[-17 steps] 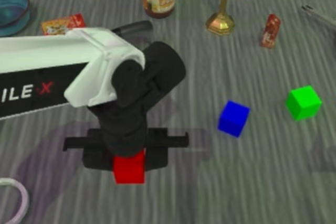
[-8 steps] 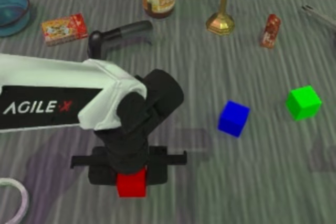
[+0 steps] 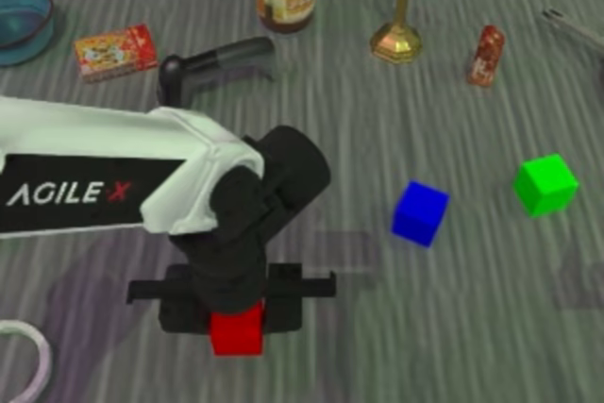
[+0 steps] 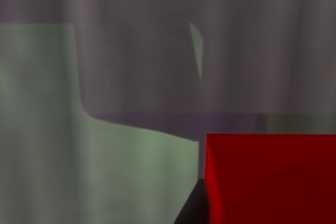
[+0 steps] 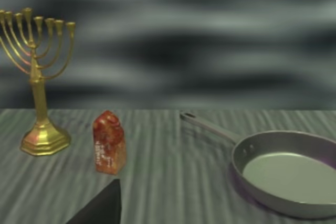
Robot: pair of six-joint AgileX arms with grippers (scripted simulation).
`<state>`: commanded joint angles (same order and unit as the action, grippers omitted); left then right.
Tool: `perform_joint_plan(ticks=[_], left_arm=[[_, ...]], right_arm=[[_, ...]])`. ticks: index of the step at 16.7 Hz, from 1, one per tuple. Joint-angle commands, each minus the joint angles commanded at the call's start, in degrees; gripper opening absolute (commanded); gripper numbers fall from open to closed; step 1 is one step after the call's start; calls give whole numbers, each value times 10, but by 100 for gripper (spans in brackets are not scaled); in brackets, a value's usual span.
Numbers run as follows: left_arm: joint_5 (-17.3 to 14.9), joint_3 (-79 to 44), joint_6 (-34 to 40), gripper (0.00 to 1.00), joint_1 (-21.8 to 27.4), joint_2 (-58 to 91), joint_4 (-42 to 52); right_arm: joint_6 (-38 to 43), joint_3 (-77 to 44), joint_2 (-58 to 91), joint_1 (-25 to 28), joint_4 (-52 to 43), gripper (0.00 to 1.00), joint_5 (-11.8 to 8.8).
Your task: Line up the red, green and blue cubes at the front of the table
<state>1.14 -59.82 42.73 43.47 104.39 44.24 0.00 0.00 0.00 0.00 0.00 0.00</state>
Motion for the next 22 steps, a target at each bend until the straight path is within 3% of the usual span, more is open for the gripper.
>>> perform_joint_plan(ticks=[6, 16, 22], left_arm=[[0, 0, 0, 98, 0, 0, 0], [0, -2, 0, 100, 0, -1, 2], [0, -71, 5, 100, -4, -43, 123]], right_arm=[[0, 0, 0, 0, 0, 100, 0], [0, 0, 0, 0, 0, 100, 0], [0, 0, 0, 0, 0, 100, 0]])
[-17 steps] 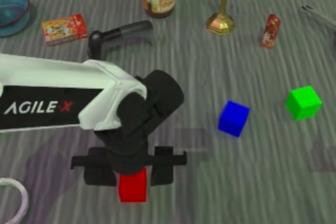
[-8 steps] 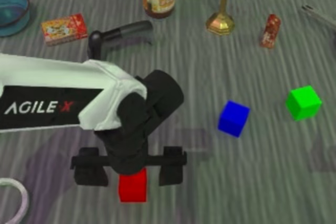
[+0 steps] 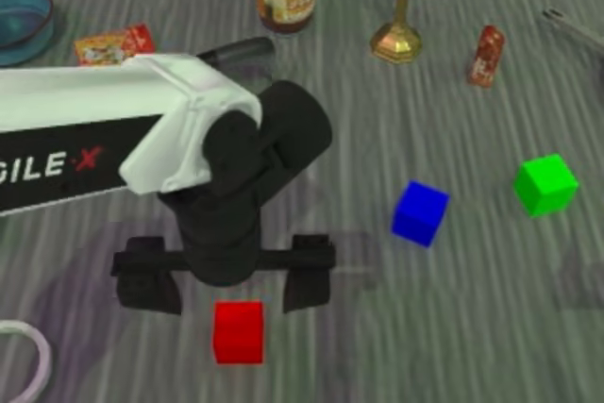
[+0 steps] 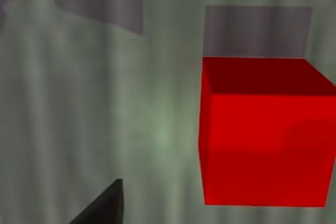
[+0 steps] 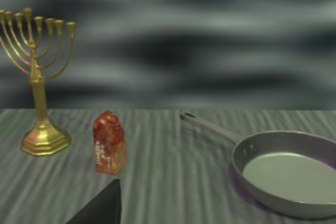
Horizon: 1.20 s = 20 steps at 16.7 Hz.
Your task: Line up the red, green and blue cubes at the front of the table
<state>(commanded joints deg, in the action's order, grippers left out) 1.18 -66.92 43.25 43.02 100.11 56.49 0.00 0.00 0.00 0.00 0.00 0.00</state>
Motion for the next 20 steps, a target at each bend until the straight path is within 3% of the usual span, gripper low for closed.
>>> perform_joint_plan(ticks=[3, 10, 15, 20], left_arm=[[0, -24, 0, 100, -3, -21, 36], [2, 7, -3, 100, -18, -51, 15], [7, 137, -25, 100, -99, -211, -73], [10, 332, -96, 100, -219, -475, -211]], right_arm=[[0, 0, 0, 0, 0, 100, 0], [-3, -34, 35, 5, -24, 100, -1], [-14, -198, 214, 21, -131, 100, -1], [-31, -424, 510, 44, -291, 100, 0]])
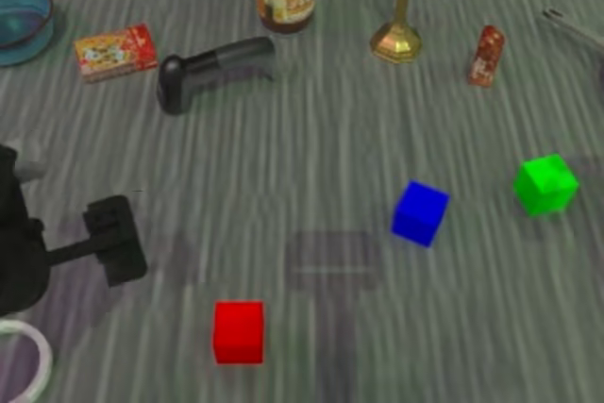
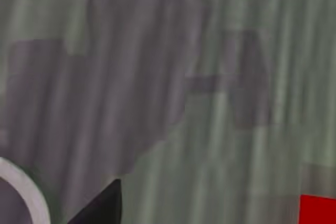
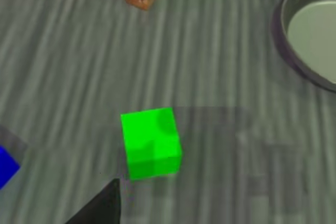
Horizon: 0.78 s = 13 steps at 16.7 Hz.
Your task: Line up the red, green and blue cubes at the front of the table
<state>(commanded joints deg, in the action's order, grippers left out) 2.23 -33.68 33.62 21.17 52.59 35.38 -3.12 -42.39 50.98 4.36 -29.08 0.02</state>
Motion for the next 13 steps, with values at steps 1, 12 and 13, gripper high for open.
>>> perform_joint_plan(ticks=[1, 12, 13], left_arm=[[0, 39, -20, 100, -23, -54, -29], [-16, 315, -285, 100, -203, -473, -308], [-18, 324, -302, 100, -210, -492, -324]], right_arm=[[-4, -46, 66, 5, -34, 100, 0], [-36, -473, 624, 49, -334, 100, 1], [-38, -497, 649, 51, -347, 100, 1]])
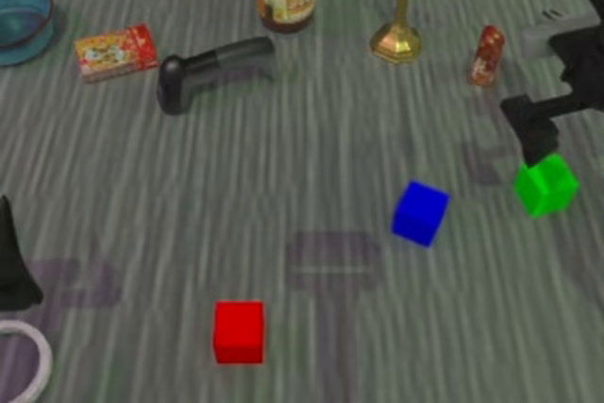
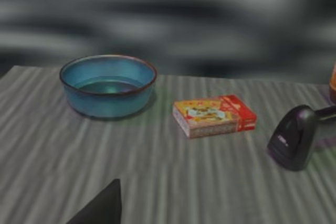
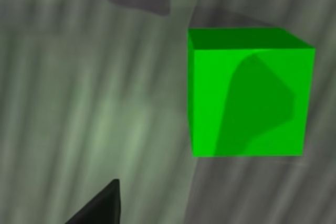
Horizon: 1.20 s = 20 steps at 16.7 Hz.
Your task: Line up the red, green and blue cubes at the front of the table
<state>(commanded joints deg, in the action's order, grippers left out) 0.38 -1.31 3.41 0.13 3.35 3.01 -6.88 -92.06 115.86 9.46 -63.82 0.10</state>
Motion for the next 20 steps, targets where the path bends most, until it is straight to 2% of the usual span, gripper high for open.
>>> perform_joint_plan(ticks=[3, 9, 16, 20], left_arm=[[-3, 12, -31, 100, -12, -30, -28], [-4, 13, -34, 100, -13, -33, -30], [-4, 13, -34, 100, -13, -33, -30], [-4, 13, -34, 100, -13, -33, -30]], right_arm=[[-3, -45, 44, 4, -22, 100, 0], [-3, -45, 47, 2, -21, 100, 0], [-2, 39, 93, 5, 113, 100, 1], [-2, 53, 104, 5, 133, 100, 1]])
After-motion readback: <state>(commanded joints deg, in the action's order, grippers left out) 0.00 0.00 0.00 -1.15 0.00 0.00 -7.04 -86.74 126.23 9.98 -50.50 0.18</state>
